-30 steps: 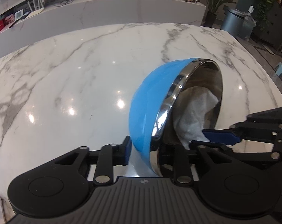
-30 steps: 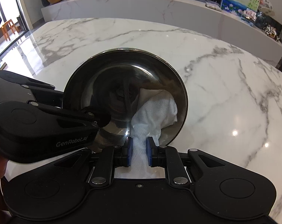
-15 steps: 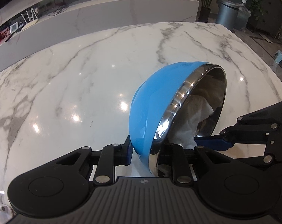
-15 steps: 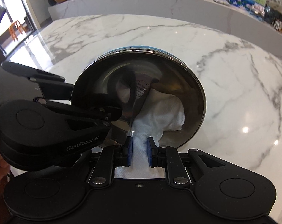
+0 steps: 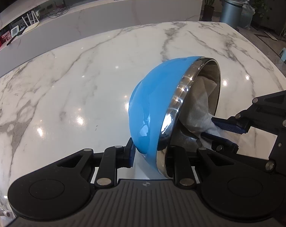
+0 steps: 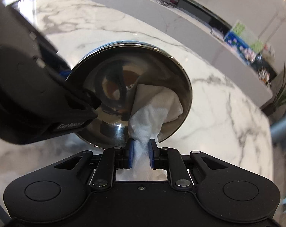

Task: Clean bowl
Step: 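Tilt the bowl up with the left gripper while the right gripper pushes the cloth inside, then wipe the bowl interior with the cloth in the right gripper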

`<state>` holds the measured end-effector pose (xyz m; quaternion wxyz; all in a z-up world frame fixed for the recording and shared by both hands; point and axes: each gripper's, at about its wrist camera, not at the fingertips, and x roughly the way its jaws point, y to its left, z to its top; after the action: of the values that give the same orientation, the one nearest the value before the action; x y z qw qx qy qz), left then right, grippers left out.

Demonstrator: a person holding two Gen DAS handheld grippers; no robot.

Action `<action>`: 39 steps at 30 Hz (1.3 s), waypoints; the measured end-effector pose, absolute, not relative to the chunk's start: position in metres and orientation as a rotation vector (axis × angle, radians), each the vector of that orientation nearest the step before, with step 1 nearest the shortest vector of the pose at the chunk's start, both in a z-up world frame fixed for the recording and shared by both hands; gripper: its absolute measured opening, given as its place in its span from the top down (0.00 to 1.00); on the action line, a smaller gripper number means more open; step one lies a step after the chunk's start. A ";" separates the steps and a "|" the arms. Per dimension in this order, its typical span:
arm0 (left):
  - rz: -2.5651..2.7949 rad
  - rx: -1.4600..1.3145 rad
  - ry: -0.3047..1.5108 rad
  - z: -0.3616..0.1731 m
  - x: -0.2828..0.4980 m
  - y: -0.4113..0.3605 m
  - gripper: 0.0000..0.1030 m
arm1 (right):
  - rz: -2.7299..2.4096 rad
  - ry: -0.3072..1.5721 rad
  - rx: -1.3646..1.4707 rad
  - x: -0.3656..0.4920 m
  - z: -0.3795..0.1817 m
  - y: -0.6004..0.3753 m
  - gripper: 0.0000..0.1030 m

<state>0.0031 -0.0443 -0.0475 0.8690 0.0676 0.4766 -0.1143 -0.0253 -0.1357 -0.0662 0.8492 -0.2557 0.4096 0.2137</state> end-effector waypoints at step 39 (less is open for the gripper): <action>-0.297 0.023 1.093 -0.059 0.013 -0.032 0.77 | 0.469 0.862 -0.335 -0.014 -0.054 -0.158 0.84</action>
<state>0.0127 -0.0321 -0.0585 0.8439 0.0110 0.5176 -0.1405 -0.0137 -0.1582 -0.0544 0.8684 -0.1602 0.4121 0.2243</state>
